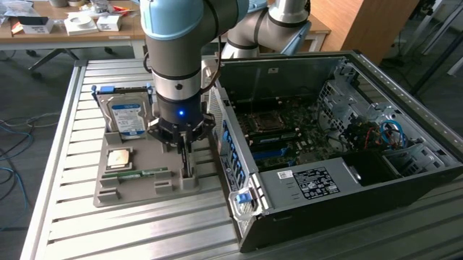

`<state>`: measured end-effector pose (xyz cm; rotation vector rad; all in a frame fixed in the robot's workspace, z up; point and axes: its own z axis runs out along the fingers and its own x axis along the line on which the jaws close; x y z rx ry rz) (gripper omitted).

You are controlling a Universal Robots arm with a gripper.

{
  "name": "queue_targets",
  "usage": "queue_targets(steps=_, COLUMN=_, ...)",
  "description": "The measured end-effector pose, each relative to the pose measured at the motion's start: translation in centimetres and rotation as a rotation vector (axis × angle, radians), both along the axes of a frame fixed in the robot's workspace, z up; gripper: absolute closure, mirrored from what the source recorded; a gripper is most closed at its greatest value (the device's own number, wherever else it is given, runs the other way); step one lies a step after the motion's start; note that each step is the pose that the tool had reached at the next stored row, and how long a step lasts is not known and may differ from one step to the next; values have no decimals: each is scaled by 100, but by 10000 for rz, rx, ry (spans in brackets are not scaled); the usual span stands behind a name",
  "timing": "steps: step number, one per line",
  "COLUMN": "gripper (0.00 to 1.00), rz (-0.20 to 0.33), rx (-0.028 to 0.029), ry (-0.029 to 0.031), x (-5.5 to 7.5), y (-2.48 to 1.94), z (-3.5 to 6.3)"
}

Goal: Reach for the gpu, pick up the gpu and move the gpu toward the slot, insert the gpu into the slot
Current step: 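Pick up the gpu and move the gpu toward the slot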

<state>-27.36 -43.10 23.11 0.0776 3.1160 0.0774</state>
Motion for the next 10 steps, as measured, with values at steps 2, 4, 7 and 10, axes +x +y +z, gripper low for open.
queue_targets(steps=2, gripper=73, rz=21, rx=0, ry=0, x=0, y=0, z=0)
queue_targets(steps=4, gripper=73, rz=22, rx=0, ry=0, x=0, y=0, z=0)
queue_targets(steps=7, gripper=73, rz=22, rx=1, ry=0, x=0, y=0, z=3)
queue_targets(steps=10, gripper=73, rz=22, rx=0, ry=1, x=0, y=0, z=41)
